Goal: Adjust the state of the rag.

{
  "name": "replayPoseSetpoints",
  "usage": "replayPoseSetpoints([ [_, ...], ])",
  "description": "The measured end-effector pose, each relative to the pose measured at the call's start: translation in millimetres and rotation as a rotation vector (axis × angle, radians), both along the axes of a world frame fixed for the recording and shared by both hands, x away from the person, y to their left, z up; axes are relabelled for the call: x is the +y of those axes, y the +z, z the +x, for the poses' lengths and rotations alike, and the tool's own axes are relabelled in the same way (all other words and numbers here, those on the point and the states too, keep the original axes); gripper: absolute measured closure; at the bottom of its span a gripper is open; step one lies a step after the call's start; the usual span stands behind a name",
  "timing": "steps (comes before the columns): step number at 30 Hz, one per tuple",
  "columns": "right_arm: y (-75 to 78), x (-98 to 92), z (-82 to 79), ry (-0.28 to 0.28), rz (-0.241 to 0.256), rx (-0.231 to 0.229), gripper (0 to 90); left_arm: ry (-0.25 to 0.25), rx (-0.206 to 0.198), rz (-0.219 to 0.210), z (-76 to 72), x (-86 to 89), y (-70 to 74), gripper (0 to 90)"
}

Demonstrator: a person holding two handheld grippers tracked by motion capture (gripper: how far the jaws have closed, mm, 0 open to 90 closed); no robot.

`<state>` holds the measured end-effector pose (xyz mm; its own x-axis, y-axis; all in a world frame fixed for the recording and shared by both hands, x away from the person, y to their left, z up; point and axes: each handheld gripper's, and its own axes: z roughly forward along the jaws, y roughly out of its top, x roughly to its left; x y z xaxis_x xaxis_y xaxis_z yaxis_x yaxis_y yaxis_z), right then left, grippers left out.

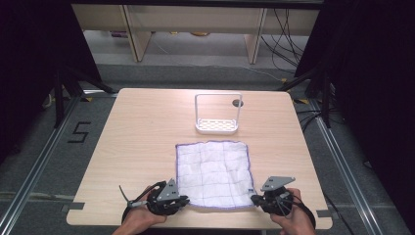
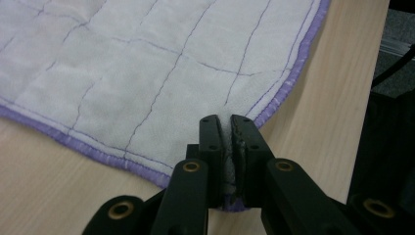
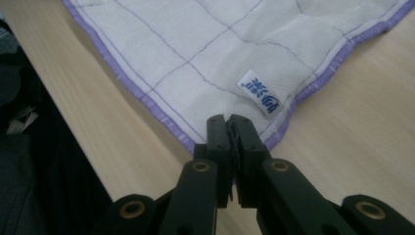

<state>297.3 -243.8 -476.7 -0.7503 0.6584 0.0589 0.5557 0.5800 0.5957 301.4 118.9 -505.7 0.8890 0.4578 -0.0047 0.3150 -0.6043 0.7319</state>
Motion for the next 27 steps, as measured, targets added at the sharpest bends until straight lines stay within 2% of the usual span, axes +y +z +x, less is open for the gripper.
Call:
replayPoseSetpoints([
  [2,-2.7,1.3,-1.6,0.005,-0.003,0.009,87.6,-0.004,-0.002,0.007,-2.3,2.8,0.1,82.7],
  [3,-4.6,1.4,-0.8,0.007,-0.007,0.014,87.4,0.002,0.012,-0.002,-4.6,2.9,0.2,82.4],
  [4,-8.4,1.7,1.4,0.023,0.001,-0.006,87.1,-0.012,-0.002,0.001,-5.6,2.9,0.4,82.1],
  [5,-9.1,1.6,2.1,0.022,-0.003,-0.001,86.9,-0.01,0.0,0.002,-7.1,2.1,-0.2,82.0],
  [6,-9.1,1.6,1.8,0.021,-0.009,0.03,86.3,-0.01,0.0,0.009,-8.7,1.4,-1.2,81.9],
  [7,-9.6,1.7,1.7,0.021,-0.003,0.034,84.1,-0.015,0.002,0.019,-8.1,1.7,-2.2,81.2],
  [8,-9.8,2.0,1.3,0.011,0.013,0.023,77.7,-0.019,0.012,0.015,-7.4,2.6,-3.1,79.9],
  [9,-7.3,0.9,1.7,-0.007,0.02,0.015,70.7,-0.002,0.026,0.004,-6.7,3.8,-4.1,77.3],
  [11,-1.0,-2.6,5.6,-0.037,0.046,-0.023,64.2,0.028,0.056,-0.026,-3.4,7.9,-3.7,66.4],
  [12,3.0,-5.1,9.4,-0.052,0.049,-0.054,59.0,0.028,0.056,-0.026,-3.4,7.9,-3.7,60.6],
  [13,6.7,-6.3,12.6,-0.095,0.058,-0.076,55.4,0.079,0.07,-0.099,2.8,15.0,2.3,56.1],
  [14,12.0,-9.8,18.4,-0.097,0.048,-0.101,54.6,0.106,0.075,-0.13,6.7,19.5,7.0,53.6],
  [16,17.8,-13.8,32.5,-0.132,0.081,-0.1,51.8,0.152,0.055,-0.146,20.0,28.1,16.4,46.7],
  [17,18.6,-15.9,43.0,-0.148,0.105,-0.121,51.6,0.168,0.039,-0.125,29.3,33.0,20.5,45.6],
  [18,21.7,-17.2,52.9,-0.163,0.104,-0.107,51.0,0.184,0.025,-0.107,40.2,37.3,22.9,45.2],
  [19,22.0,-18.3,64.8,-0.163,0.099,-0.146,51.1,0.184,0.025,-0.107,40.2,37.3,22.9,44.4],
  [20,22.0,-18.3,64.8,-0.163,0.099,-0.146,51.1,0.213,0.02,-0.097,51.8,41.0,24.3,44.4],
  [21,24.8,-18.1,84.7,-0.187,0.087,-0.154,51.2,0.268,0.034,-0.11,74.3,45.6,22.6,43.4],
  [22,26.1,-16.8,94.4,-0.192,0.09,-0.147,51.0,0.291,0.046,-0.117,84.2,47.2,20.4,42.8],
  [24,26.4,-14.1,112.0,-0.203,0.084,-0.162,50.6,0.341,0.042,-0.119,98.3,47.7,15.1,42.0],
  [26,27.6,-10.2,126.3,-0.208,0.07,-0.144,50.4,0.36,0.024,-0.076,109.1,47.3,11.9,41.2],
  [27,26.9,-7.9,133.4,-0.209,0.071,-0.138,50.2,0.37,0.023,-0.067,113.6,46.6,11.2,40.3],
])
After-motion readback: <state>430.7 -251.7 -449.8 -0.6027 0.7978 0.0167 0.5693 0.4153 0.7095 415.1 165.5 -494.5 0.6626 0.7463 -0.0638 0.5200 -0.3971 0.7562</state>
